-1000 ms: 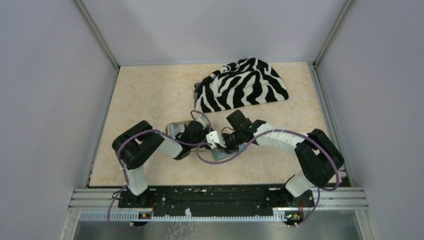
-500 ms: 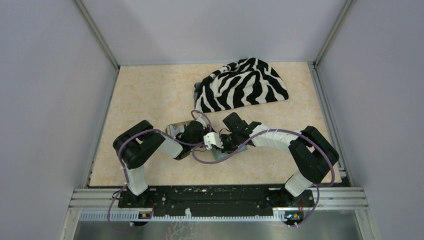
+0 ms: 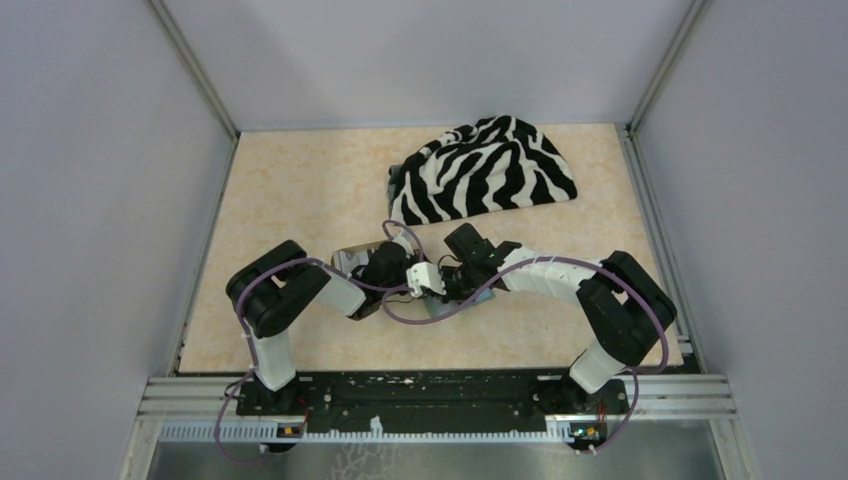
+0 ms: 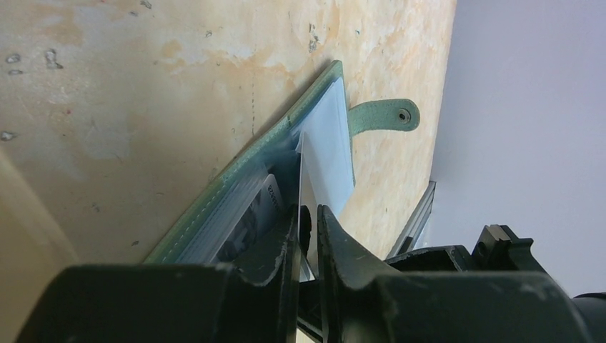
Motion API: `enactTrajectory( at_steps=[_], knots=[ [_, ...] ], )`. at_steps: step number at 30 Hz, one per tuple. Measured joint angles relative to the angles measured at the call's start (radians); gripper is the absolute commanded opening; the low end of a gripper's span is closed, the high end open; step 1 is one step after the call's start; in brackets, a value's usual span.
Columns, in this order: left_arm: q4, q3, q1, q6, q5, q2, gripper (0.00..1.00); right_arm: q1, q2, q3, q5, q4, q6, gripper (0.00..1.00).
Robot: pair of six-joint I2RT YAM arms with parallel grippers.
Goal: Put the credit cards into the card holder
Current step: Insert the credit card into the card holder.
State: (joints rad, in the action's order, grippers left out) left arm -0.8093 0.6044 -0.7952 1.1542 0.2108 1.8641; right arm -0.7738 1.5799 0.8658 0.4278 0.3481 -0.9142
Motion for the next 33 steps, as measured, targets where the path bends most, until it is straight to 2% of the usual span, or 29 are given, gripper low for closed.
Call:
enactTrajectory(
  at_steps=[23,33],
  knots=[
    [0.026,0.014,0.006,-0.007,0.003,-0.006,0.29,0.064,0.002,0.015,-0.027,0.047,0.003,0.0],
    [0.091,0.014,0.018,-0.025,0.002,-0.048,0.34,0.078,0.011,0.031,-0.066,0.061,-0.001,0.0]
  ],
)
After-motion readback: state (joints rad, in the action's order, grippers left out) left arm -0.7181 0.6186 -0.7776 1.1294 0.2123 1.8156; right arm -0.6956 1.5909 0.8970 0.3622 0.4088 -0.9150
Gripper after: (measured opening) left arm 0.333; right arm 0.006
